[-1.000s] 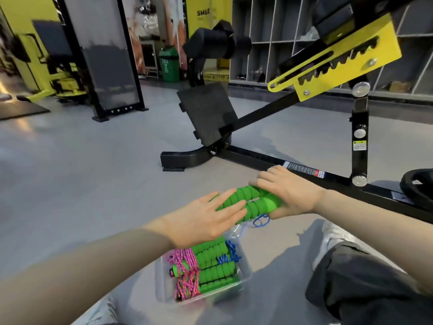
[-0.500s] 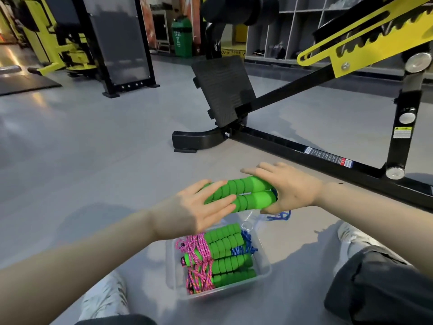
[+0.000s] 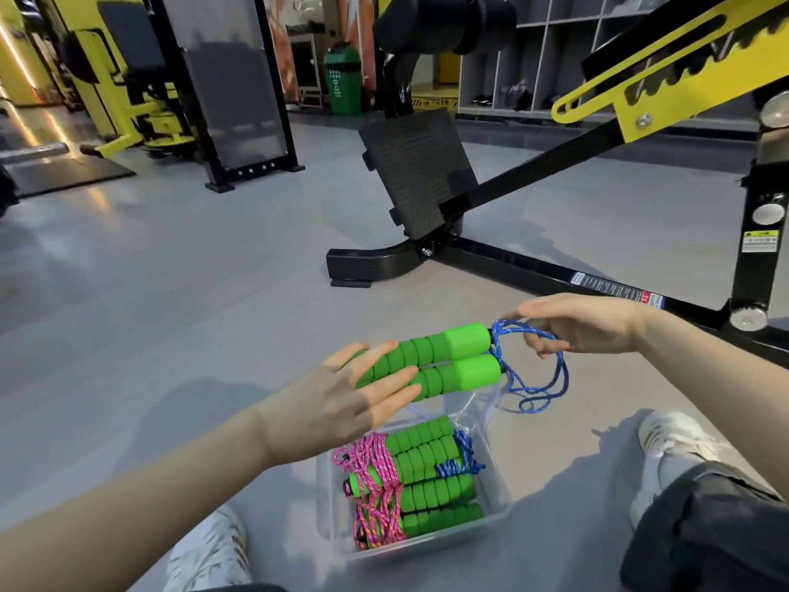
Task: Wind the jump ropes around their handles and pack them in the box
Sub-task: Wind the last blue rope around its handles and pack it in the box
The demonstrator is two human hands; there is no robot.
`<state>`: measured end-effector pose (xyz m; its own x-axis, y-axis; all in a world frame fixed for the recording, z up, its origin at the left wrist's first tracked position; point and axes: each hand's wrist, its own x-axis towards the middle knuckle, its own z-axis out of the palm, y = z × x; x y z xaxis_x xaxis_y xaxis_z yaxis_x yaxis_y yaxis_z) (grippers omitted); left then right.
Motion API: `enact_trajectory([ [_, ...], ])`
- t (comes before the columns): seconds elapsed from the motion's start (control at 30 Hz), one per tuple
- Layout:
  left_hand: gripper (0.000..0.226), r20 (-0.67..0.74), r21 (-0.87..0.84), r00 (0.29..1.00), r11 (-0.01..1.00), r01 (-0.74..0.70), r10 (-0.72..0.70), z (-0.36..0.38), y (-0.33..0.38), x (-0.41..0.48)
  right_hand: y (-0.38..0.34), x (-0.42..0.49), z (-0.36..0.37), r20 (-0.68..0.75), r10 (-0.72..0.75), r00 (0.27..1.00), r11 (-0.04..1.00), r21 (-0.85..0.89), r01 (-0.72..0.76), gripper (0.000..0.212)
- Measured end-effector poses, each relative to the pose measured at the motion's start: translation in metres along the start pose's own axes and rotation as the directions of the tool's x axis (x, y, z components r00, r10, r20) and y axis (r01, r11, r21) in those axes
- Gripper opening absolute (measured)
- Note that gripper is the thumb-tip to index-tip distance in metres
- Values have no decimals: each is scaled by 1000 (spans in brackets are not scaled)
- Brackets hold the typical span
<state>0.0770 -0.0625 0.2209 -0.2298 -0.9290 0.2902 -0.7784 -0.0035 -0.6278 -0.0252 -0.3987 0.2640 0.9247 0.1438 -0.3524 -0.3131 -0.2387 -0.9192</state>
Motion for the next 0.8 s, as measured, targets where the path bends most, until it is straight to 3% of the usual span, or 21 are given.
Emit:
enact_trajectory([
  [0.03, 41, -4, 1, 1000, 1000, 2, -2, 3, -2, -3, -1, -3, -2, -14, -14, 1000, 999, -37, 13, 26],
  [0.07, 41, -4, 5, 1000, 1000, 2, -2, 6, -4, -6, -1, -6, -5, -47, -29, 998, 998, -64, 26, 23],
  [0.23, 42, 29, -2, 999, 999, 34, -34, 12, -9, -17, -1, -11, -18, -216, -162, 963, 985, -96, 144, 49],
  [0.3, 43, 26, 1, 997, 997, 72, -72, 11, -13, -20, -5, -14, -20, -252, -182, 950, 975, -172, 141, 40],
  [0.43, 38, 57, 100, 991, 989, 112, -118, 13, -36, -33, -2, -21, -25, -229, -13, 973, 872, -479, -101, 6],
  [0.53, 44, 126, 153, 986, 984, 89, -109, 15, -47, -49, 4, -19, -31, -367, 22, 930, 640, -709, -296, 9],
  [0.6, 46, 173, 185, 979, 980, 76, -109, 17, -52, -63, 6, -16, -33, -479, -144, 866, 495, -793, -356, 13],
  [0.7, 43, 189, 219, 967, 967, 127, -170, 17, -64, -84, 3, -14, -32, -592, -459, 662, 313, -805, -504, 15],
  [0.73, 41, 193, 228, 960, 961, 157, -202, 14, -68, -91, 3, -12, -33, -621, -505, 599, 335, -781, -527, 16],
  [0.8, 39, 198, 234, 951, 954, 189, -238, 11, -74, -101, 5, -9, -36, -725, -472, 502, 506, -688, -519, 16],
])
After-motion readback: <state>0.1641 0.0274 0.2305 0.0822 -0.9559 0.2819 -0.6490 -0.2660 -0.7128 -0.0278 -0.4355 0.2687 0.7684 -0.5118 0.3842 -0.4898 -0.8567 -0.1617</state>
